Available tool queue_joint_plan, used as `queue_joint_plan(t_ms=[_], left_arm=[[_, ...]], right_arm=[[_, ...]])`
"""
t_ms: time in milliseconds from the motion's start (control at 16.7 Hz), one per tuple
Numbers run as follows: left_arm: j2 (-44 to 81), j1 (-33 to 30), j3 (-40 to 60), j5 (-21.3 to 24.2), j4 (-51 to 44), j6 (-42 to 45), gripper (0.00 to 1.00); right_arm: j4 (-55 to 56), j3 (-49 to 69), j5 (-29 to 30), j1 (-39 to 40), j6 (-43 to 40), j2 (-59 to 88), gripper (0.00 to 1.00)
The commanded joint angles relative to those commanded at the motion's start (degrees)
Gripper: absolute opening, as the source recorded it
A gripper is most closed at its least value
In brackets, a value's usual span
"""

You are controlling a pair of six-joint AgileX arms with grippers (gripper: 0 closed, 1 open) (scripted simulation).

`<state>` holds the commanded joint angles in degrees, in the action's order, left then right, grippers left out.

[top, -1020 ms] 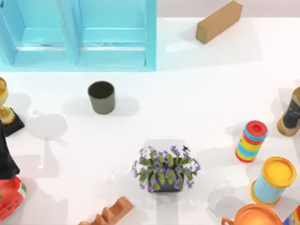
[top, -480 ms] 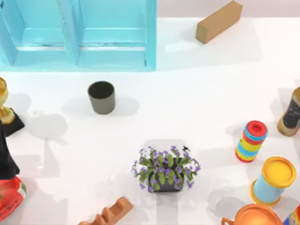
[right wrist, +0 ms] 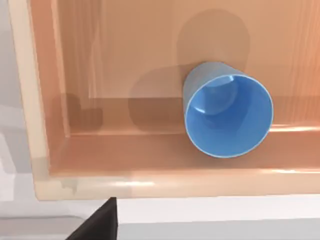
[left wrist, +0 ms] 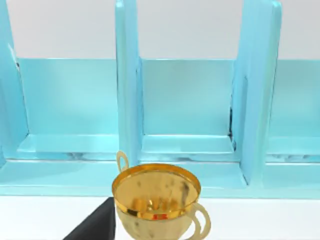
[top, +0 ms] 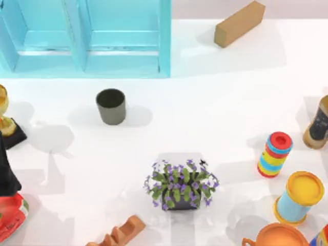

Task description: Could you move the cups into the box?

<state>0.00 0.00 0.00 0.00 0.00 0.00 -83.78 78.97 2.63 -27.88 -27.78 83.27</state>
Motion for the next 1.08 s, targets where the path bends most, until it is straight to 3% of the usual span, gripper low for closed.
queue_joint_plan(t_ms=[420, 600, 780, 1080], left_arm=[[0.0, 0.0, 0.0, 0.0, 0.0, 0.0, 1.0], [0.0, 0.0, 0.0, 0.0, 0.0, 0.0, 1.0], [0.0, 0.0, 0.0, 0.0, 0.0, 0.0, 1.0], [0.0, 0.0, 0.0, 0.0, 0.0, 0.0, 1.0]], right_arm=[[-2.4, 2.5, 0.0, 0.2, 0.1, 0.0, 1.0], [-2.5, 6.2, 1.2, 3.9, 3.7, 3.7, 1.0], [-2.4, 15.1, 3.6, 13.0, 12.7, 12.3, 1.0], [-1.7, 39.4, 9.3, 37.6, 35.2, 32.8, 1.0]])
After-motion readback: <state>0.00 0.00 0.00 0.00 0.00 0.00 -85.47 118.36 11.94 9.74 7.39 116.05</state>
